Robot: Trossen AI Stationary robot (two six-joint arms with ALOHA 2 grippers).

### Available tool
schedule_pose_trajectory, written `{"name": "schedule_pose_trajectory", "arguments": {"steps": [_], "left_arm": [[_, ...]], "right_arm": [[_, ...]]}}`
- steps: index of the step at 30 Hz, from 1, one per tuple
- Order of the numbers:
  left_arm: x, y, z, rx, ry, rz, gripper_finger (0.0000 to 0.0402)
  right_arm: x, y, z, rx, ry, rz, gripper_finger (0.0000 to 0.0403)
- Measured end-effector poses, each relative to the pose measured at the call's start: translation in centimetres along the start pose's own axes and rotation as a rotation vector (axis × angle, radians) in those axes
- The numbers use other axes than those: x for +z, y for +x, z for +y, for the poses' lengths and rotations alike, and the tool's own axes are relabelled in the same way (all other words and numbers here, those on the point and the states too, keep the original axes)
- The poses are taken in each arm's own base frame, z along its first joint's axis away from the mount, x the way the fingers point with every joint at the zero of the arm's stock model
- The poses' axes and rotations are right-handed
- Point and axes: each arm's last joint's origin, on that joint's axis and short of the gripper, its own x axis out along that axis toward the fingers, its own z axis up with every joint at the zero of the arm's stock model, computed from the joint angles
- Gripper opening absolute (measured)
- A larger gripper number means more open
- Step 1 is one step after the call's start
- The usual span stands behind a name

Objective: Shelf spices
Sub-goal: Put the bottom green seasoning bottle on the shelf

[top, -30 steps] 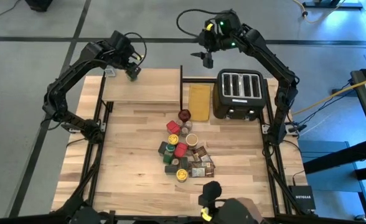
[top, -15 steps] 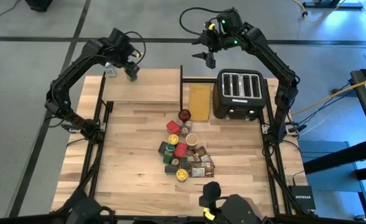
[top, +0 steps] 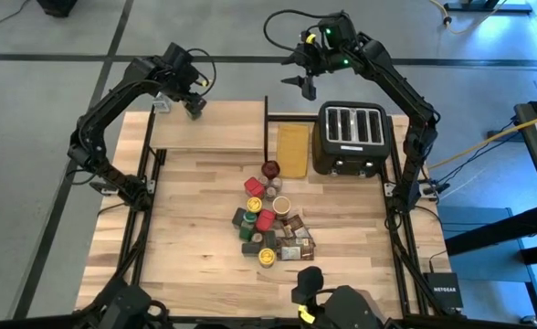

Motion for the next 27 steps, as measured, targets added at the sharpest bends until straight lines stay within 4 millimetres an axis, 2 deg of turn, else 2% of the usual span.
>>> {"name": "schedule_pose_trajectory", "arguments": {"steps": [10, 17, 27], "left_arm": [[-0.1, -0.1, 0.1, 0.027, -0.108, 0.003, 0.0197], [-0.5, -0.9, 0.2, 0.074, -0.242, -0.010, 0.0212], [-0.9, -1.1, 0.5, 0.190, -0.380, 0.006, 0.0208]], "right_arm": [[0.1, 0.0, -0.1, -0.007, -0.006, -0.009, 0.0259], [0.1, 0.0, -0.1, -0.008, -0.008, -0.012, 0.0259], [0.3, 0.0, 0.1, 0.050, -0.011, -0.063, 0.0259]]}}
